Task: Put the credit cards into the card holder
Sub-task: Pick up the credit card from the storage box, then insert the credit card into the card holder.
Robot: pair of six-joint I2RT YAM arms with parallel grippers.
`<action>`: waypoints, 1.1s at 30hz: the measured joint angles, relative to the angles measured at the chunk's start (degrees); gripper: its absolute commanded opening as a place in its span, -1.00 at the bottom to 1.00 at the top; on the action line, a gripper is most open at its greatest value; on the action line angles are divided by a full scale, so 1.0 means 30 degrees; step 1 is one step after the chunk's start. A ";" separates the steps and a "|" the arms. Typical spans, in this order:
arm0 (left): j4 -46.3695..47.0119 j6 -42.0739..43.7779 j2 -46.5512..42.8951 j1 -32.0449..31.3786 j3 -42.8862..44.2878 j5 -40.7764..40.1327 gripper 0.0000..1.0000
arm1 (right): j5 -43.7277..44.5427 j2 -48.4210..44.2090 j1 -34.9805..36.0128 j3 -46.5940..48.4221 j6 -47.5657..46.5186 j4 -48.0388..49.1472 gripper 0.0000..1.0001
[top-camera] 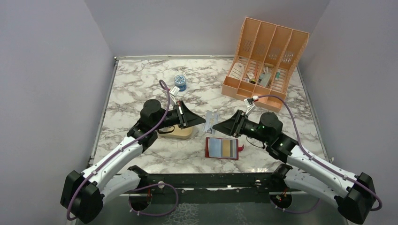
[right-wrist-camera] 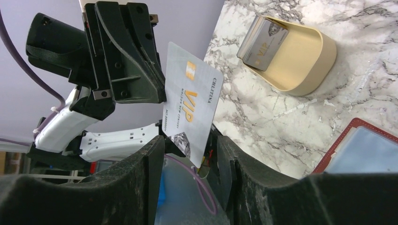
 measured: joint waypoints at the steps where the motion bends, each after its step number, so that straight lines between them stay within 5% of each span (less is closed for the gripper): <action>1: 0.0270 -0.0204 0.0000 0.0000 -0.0036 0.0073 -1.00 | -0.0022 0.0066 0.0000 -0.0015 0.0117 0.0146 -0.08; 11: 0.1399 -0.1166 -0.0022 -0.0015 -0.0721 0.0182 -0.99 | -0.0175 0.0233 0.0000 -0.0619 0.0772 0.1413 -0.79; 15: 0.1486 -0.1137 -0.0029 -0.0015 -0.1056 0.0160 -0.39 | -0.0175 -0.0080 0.0000 -0.0998 0.0947 0.1537 -0.98; 19: 0.1311 -0.0940 -0.0029 -0.0015 -0.1428 0.0007 -0.17 | -0.0138 -0.0568 0.0015 -0.1027 0.0721 0.1107 -0.98; 24: -0.0801 0.0634 -0.0066 -0.0022 -0.1406 -0.0867 -0.19 | 0.0277 -0.1246 0.0015 -0.1056 -0.0168 -0.0809 -0.98; 28: -0.2302 0.1770 -0.0066 -0.0197 -0.1413 -0.1821 -0.50 | 0.1166 -0.1260 0.0015 -0.0998 -0.1515 -0.3133 -0.98; 33: -0.3060 0.2710 0.0321 -0.1166 -0.1413 -0.3330 -0.66 | 0.2412 -0.0510 0.0015 -0.0889 -0.3322 -0.5435 -0.98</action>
